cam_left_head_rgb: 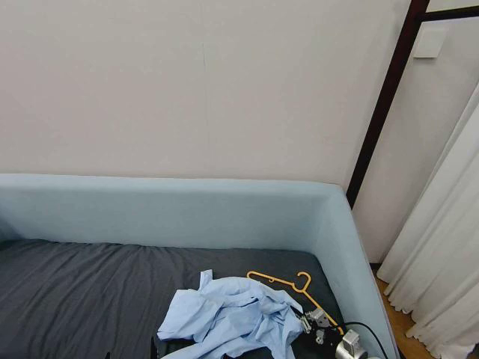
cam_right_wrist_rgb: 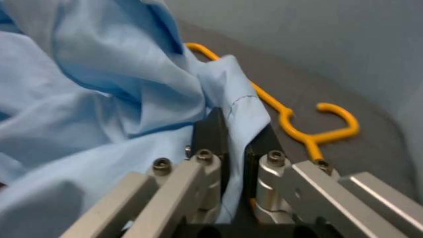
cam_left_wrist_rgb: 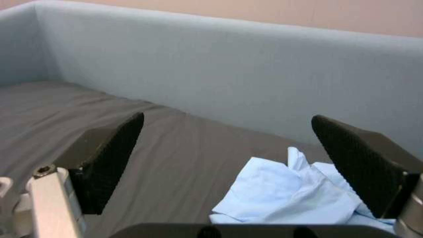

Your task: Pick up the clothes from the sofa and hang them on the clothes hanger.

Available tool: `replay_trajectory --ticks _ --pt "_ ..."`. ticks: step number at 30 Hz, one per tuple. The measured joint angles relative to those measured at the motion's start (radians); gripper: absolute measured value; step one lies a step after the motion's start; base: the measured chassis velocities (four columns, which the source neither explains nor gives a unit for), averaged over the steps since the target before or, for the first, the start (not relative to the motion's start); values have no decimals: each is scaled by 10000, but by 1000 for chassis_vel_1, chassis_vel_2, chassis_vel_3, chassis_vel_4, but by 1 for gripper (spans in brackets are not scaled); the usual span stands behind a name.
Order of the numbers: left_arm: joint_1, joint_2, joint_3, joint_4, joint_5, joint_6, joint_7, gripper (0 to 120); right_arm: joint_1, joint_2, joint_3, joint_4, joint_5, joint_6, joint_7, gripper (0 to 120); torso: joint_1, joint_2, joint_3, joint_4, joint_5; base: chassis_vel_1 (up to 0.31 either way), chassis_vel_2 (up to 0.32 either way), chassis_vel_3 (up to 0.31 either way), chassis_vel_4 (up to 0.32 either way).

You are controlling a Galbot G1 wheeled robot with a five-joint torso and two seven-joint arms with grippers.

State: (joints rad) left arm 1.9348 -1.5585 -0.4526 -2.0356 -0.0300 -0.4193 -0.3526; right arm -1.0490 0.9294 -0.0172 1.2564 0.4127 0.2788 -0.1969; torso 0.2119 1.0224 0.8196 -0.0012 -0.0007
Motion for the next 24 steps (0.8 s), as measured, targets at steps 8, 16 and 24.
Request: replay_trajectory --ticks 8,16,24 --pt "-404 466 69 199 -336 71 -22 100 -1343 -344 1005 1596 -83 -628 895 44 -1 0 -1 -2 -1 0 0 0 0" --pt "-704 754 115 348 -637 141 -28 100 -2299 -525 1496 3088 -117 -918 1553 71 0 0 0 -2 -2 0 0 0 0" --pt "-860 1015 80 486 -771 186 -32 100 -2257 -600 1253 5095 2046 -2886 2869 98 0 0 0 -2 -2 0 0 0 0"
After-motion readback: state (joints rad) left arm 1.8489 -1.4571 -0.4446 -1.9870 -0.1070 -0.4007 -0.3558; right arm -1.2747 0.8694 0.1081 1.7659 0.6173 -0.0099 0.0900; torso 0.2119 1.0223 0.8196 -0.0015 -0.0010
